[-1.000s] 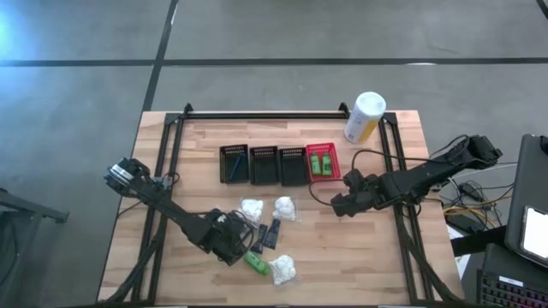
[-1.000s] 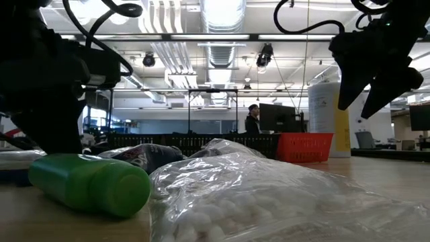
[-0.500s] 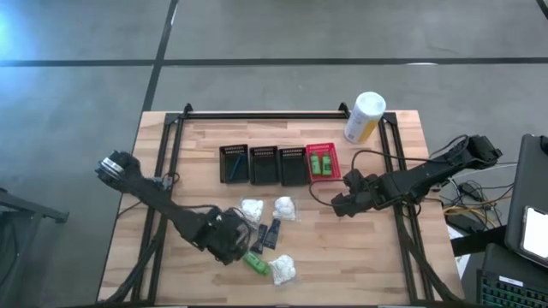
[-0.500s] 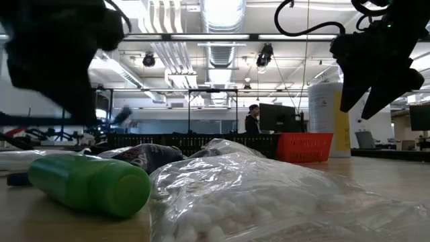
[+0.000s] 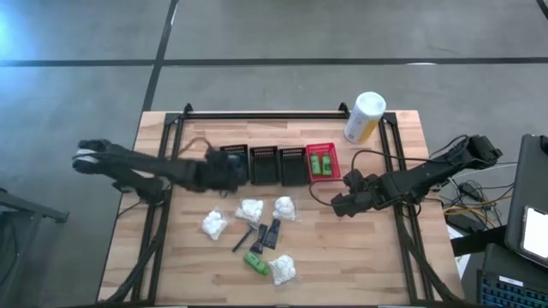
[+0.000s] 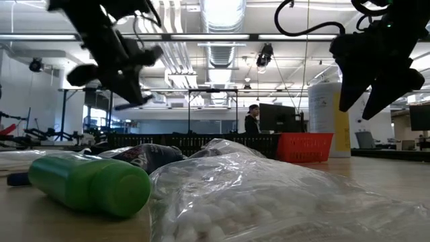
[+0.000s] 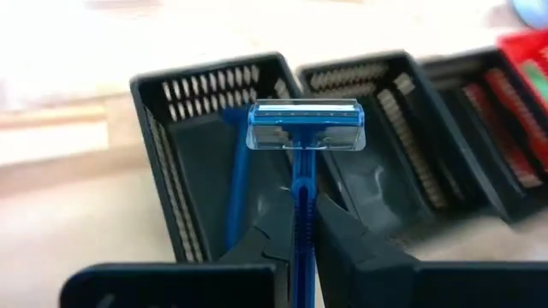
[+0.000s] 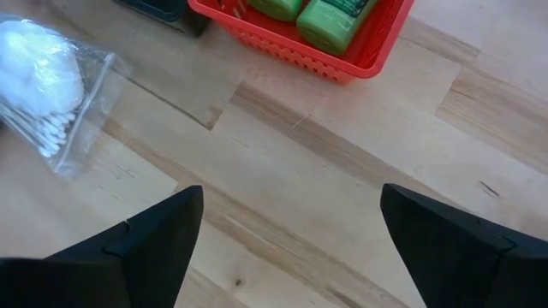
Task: Pick & Place Travel size toiletries
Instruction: Put the blue razor into the left black bin
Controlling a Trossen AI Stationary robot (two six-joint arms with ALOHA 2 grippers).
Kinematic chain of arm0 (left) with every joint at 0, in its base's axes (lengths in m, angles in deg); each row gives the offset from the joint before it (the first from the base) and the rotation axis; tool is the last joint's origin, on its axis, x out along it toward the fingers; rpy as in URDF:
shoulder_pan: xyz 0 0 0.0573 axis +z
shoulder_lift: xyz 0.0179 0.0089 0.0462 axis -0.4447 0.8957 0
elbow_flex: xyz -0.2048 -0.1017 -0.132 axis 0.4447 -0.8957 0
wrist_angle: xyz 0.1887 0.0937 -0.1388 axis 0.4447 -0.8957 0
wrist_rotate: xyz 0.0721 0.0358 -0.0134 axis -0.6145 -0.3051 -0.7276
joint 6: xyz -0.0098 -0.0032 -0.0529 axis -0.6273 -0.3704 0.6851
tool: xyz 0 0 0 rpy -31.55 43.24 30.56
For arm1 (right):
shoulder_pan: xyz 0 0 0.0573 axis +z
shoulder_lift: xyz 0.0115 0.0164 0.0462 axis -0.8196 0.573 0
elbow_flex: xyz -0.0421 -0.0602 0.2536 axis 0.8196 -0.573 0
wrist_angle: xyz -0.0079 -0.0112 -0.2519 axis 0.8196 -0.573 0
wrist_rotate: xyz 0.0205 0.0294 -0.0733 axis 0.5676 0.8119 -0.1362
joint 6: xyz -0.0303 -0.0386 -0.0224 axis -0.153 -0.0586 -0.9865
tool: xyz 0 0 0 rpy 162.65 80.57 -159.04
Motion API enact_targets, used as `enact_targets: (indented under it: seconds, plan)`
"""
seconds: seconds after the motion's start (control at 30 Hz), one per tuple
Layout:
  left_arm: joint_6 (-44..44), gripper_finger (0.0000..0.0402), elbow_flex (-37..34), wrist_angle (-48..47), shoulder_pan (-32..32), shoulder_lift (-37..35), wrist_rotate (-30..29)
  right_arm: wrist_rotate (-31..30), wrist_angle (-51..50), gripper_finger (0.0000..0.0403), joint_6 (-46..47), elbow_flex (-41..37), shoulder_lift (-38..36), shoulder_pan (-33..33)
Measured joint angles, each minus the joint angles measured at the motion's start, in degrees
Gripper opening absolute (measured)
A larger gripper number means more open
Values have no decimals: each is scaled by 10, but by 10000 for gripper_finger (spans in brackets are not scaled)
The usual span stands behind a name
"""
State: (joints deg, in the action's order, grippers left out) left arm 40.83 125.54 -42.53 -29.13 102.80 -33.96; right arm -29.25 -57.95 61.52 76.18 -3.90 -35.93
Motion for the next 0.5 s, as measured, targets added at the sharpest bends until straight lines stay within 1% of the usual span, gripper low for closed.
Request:
enact_targets:
  seconds: [0.07,0.13,0.2,0.23,0.33,0.43,0.5]
  plan:
    - [-57,25,-20,58,62,-2,41,0,0,350,7,0,0,0]
    - [-95,25,-44,110,119,2,100,0,0,344,14,0,0,0]
    - [-114,25,-66,150,159,10,149,1,0,338,19,0,0,0]
    - [-119,25,-75,161,173,13,162,2,0,335,24,0,0,0]
    - [-128,25,-91,169,197,16,174,5,0,328,36,0,0,0]
    - [-134,31,-98,174,200,16,183,5,0,323,45,0,0,0]
    - [-135,43,-102,184,200,16,185,5,0,322,46,0,0,0]
